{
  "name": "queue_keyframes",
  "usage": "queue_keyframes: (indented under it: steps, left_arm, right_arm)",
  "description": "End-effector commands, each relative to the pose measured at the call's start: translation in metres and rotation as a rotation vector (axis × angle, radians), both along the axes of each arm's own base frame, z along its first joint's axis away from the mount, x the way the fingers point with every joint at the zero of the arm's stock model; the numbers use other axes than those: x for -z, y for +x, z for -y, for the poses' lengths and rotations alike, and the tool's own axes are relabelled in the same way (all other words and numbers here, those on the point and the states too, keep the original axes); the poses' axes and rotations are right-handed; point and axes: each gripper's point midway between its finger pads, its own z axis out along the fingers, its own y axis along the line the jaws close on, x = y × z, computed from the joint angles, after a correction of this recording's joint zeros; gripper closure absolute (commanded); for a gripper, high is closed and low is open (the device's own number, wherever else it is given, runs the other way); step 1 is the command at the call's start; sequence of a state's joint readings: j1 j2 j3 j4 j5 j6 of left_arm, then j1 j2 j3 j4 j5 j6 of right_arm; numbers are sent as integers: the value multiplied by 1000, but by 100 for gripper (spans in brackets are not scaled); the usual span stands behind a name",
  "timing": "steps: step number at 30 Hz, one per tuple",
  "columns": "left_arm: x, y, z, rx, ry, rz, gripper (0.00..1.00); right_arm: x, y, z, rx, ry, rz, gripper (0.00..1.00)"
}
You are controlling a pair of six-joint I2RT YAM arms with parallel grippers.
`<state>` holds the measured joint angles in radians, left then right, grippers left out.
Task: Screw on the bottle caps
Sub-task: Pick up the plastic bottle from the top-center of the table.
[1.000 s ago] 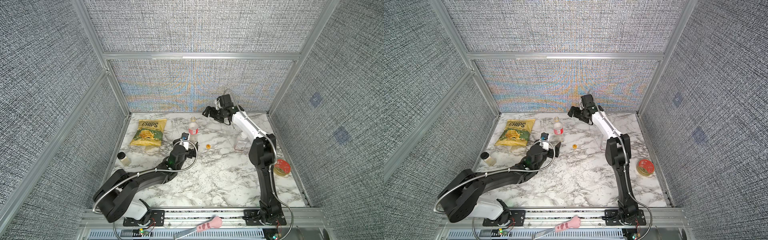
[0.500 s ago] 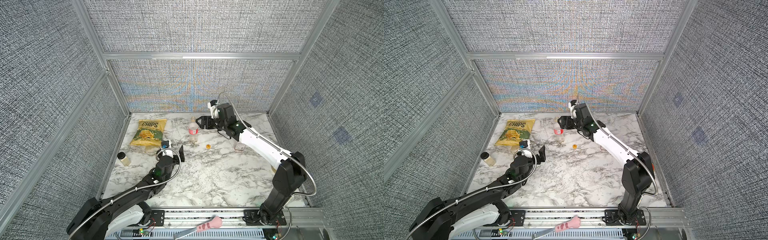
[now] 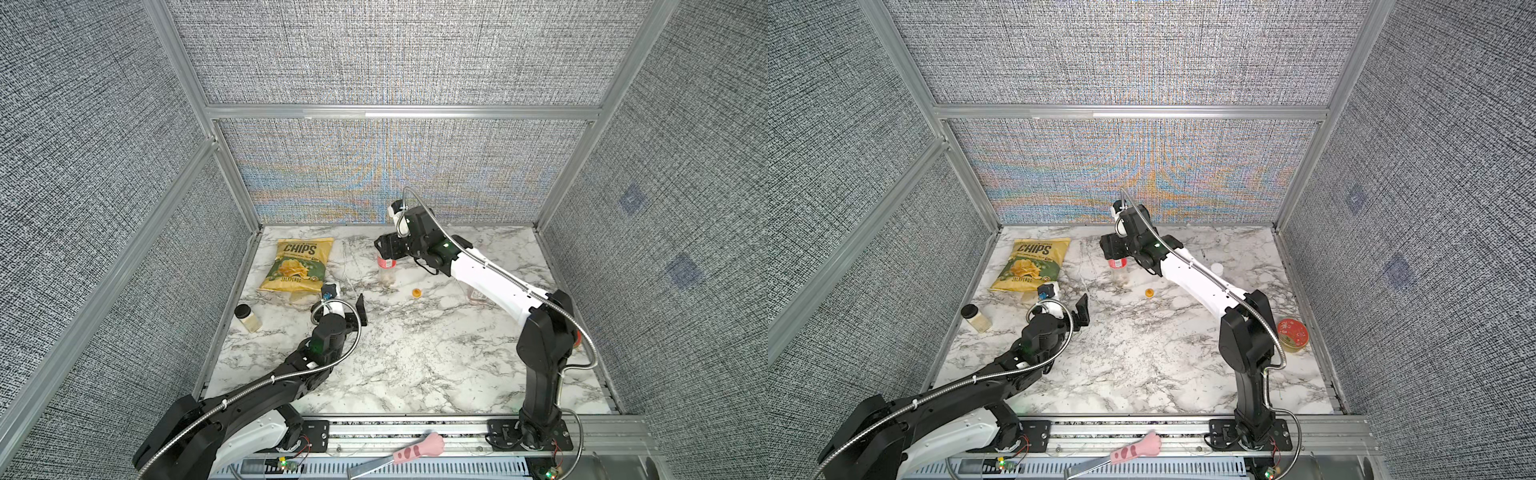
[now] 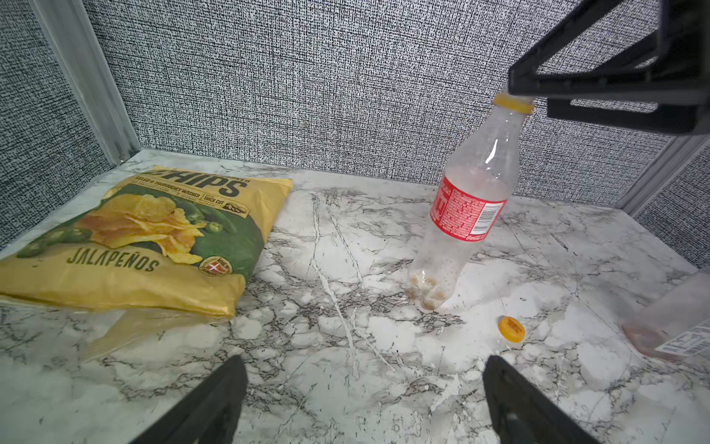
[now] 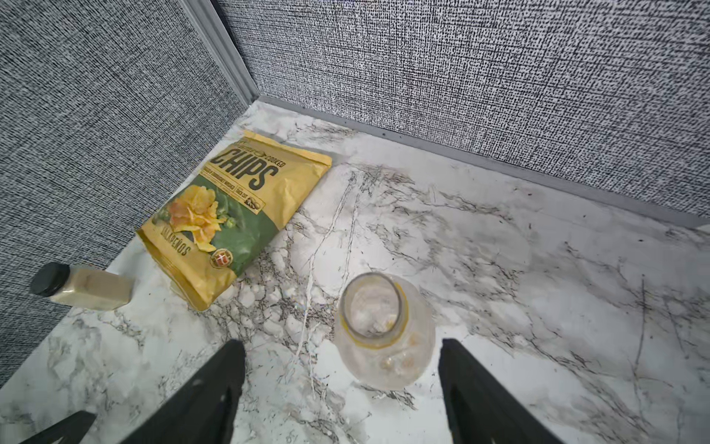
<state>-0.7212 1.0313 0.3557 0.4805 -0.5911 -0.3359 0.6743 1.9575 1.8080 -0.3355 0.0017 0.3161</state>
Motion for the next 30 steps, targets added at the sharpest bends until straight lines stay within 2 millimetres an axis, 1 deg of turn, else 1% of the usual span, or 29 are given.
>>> queue_keyframes:
  steps: [1, 6, 12, 16, 19, 30]
  left_arm:
    - [-4, 1, -1, -7, 2, 14, 3]
    - [-2, 1, -1, -7, 10, 11, 3]
    - [-1, 1, -1, -6, 15, 11, 3]
    - [0, 1, 0, 0, 21, 10, 3]
    - [0, 2, 0, 1, 26, 9, 3]
    - [2, 1, 1, 8, 30, 6, 3]
  right_arm:
    - [7, 6, 3, 20, -54, 7, 21]
    - [15, 10, -2, 8, -73, -5, 32]
    - [16, 11, -3, 13, -93, 6, 43]
    - [18, 14, -3, 18, -103, 8, 45]
    - [20, 15, -3, 24, -109, 8, 50]
    - [20, 20, -3, 36, -115, 24, 53]
